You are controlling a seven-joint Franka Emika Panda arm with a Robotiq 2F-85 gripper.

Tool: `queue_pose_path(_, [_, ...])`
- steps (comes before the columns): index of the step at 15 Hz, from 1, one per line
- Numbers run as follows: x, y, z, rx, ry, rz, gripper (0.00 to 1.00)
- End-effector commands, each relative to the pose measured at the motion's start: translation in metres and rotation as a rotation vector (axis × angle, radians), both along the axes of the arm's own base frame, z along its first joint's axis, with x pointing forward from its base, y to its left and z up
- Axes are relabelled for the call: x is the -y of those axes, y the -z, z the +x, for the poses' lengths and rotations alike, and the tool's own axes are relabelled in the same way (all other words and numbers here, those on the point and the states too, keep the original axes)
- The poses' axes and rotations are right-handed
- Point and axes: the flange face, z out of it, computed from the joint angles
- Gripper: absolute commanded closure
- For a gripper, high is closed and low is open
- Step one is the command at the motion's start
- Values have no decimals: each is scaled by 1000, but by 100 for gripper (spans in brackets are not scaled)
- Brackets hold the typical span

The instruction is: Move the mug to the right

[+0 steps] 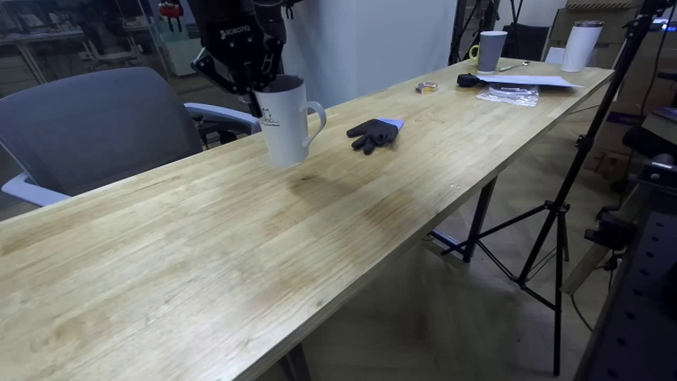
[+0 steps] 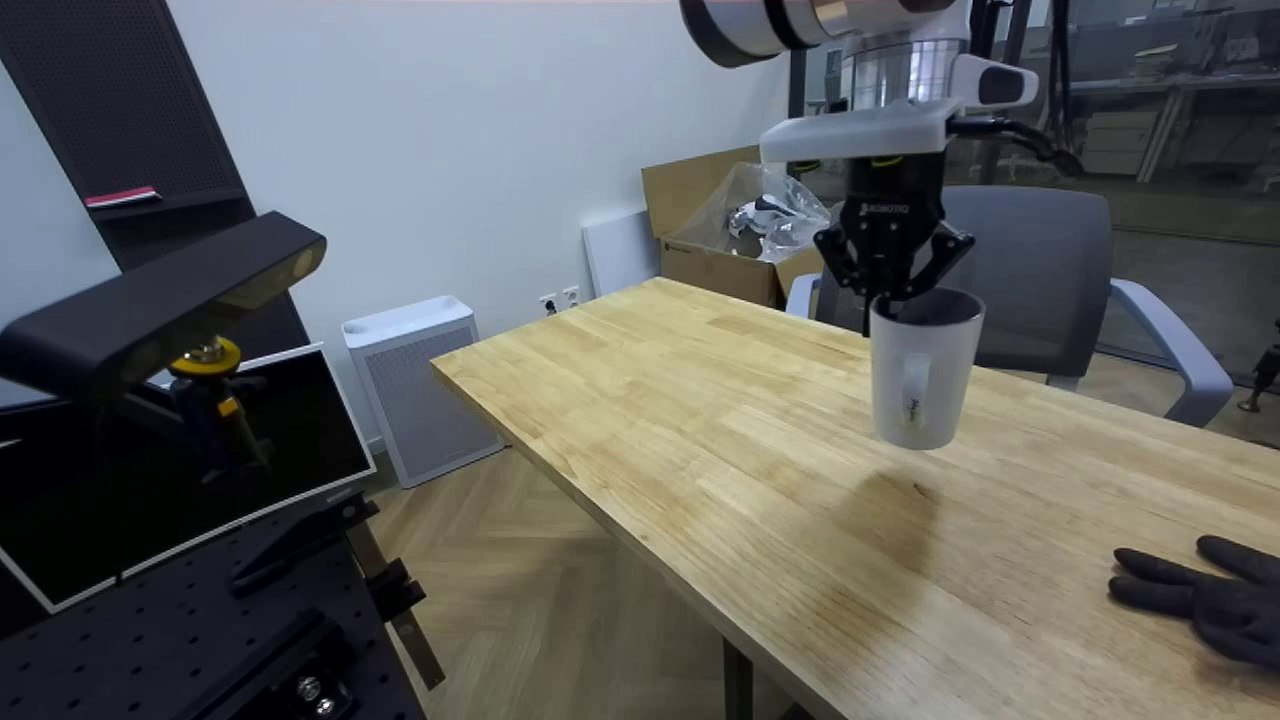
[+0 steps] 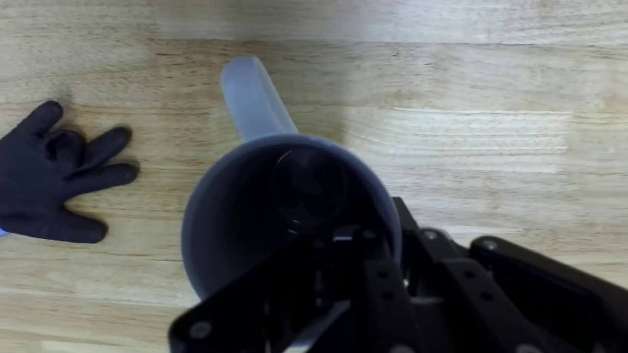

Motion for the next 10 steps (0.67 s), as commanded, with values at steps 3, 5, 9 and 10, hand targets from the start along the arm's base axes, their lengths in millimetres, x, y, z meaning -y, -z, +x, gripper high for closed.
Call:
queue_pose_path(3, [31,-24,-14,21,52,-13,98])
queue_pose_path(5, [42,-26,-18,25,59,-9,98])
queue_pose_path(9, [66,-27,-27,26,85,-6,98])
queue_pose_path(10, [71,-27,-30,24,92,-4,98])
